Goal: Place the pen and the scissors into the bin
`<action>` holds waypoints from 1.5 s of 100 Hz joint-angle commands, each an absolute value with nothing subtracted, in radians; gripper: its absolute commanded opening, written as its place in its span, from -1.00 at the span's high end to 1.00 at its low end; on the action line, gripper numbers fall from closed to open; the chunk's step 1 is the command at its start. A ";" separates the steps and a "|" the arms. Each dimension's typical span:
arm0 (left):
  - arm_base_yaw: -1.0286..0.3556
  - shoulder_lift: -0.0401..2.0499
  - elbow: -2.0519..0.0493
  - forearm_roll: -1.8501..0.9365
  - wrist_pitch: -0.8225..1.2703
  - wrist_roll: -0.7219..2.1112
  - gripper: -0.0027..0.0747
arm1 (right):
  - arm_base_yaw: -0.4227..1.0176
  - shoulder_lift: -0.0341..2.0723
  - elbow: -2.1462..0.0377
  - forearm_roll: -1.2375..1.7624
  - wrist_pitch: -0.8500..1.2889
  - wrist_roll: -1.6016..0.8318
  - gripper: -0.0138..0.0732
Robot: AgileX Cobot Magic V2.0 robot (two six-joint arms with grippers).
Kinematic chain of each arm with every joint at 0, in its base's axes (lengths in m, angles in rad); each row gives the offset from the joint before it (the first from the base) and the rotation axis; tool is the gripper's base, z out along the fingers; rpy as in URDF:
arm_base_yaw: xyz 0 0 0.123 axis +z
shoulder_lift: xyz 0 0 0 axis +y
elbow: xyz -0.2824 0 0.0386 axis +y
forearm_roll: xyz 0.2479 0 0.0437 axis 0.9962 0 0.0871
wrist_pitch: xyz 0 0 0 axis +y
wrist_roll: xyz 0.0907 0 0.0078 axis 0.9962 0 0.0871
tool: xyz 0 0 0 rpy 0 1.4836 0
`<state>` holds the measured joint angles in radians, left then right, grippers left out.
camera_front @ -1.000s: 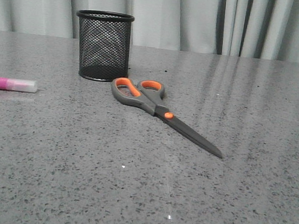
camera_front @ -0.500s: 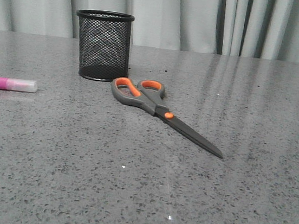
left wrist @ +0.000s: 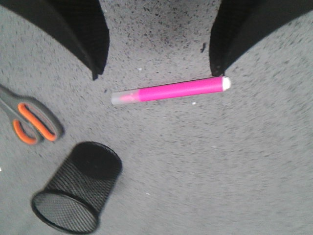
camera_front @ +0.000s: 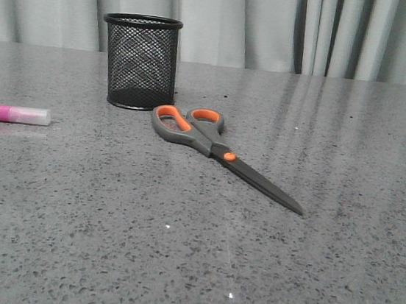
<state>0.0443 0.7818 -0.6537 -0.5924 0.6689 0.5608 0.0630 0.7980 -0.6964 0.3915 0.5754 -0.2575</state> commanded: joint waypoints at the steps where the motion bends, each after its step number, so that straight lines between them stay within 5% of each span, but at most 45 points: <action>1: 0.038 0.856 -0.730 -0.673 0.686 0.711 -0.15 | 0.057 0.797 -0.732 0.396 0.518 -0.272 -0.34; 62: 0.018 1.403 -1.078 -0.658 0.934 1.590 -0.15 | 0.057 0.797 -0.732 0.396 0.518 -0.288 -0.34; 141: -0.003 1.603 -1.134 -0.652 0.967 1.673 -0.15 | 0.057 0.797 -0.732 0.396 0.518 -0.297 -0.34; 150: -0.003 1.610 -1.134 -0.644 0.976 1.673 0.00 | 0.057 0.797 -0.732 0.396 0.518 -0.297 -0.34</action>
